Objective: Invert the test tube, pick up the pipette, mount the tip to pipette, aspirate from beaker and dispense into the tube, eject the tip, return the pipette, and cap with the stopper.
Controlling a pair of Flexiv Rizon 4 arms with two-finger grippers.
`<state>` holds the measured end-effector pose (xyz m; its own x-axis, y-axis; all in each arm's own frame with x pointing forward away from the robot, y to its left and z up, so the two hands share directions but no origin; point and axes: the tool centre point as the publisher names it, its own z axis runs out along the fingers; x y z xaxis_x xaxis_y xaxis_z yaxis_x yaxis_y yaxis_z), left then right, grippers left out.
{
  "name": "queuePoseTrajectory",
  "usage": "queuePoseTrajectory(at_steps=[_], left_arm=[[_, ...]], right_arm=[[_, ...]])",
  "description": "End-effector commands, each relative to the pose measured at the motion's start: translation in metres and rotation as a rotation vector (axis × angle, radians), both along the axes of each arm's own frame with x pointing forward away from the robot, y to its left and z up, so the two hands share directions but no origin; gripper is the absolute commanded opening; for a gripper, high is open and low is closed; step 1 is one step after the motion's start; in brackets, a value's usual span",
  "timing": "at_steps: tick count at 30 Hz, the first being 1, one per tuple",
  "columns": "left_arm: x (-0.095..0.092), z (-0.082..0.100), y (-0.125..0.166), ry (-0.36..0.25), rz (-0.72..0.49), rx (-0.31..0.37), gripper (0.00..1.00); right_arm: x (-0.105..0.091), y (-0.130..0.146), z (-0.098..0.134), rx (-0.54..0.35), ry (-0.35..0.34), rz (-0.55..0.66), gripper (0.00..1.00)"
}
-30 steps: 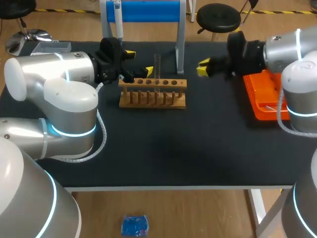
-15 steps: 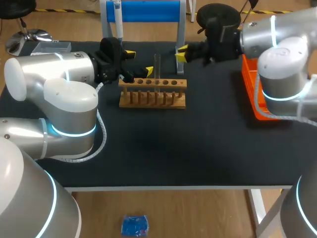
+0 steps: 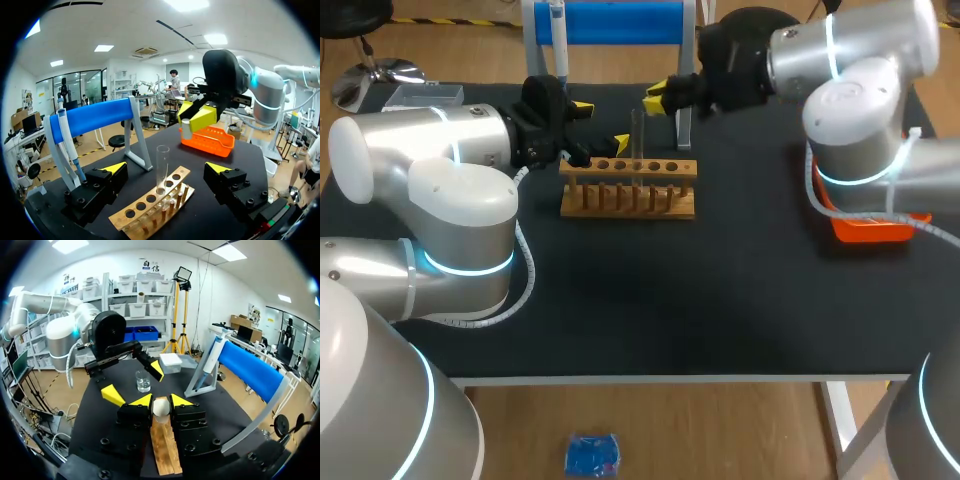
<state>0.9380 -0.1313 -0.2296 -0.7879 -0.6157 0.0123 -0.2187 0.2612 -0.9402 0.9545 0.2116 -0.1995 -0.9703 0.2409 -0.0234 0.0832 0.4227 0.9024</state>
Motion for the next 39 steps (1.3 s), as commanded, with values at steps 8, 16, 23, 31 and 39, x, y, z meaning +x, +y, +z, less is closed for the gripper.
queuePoseTrajectory(at_steps=[8, 16, 23, 31, 39], left_arm=[[0.0, -0.001, -0.001, -0.002, 0.001, -0.004, 1.0], [0.0, -0.001, -0.001, -0.002, 0.001, -0.004, 1.0], [0.0, -0.001, -0.001, -0.002, 0.001, -0.004, 1.0], [0.0, -0.001, -0.001, -0.002, 0.001, -0.004, 1.0], [0.0, -0.001, -0.001, -0.002, 0.001, -0.004, 1.0]], right_arm=[[0.02, 0.017, -0.004, -0.024, 0.001, 0.007, 0.0], [0.028, 0.019, -0.011, -0.034, 0.018, -0.003, 0.0], [0.03, 0.02, -0.017, -0.04, 0.03, -0.007, 0.0], [0.028, 0.02, -0.027, -0.058, 0.048, -0.005, 0.0], [0.028, 0.019, -0.031, -0.064, 0.055, -0.008, 0.0]])
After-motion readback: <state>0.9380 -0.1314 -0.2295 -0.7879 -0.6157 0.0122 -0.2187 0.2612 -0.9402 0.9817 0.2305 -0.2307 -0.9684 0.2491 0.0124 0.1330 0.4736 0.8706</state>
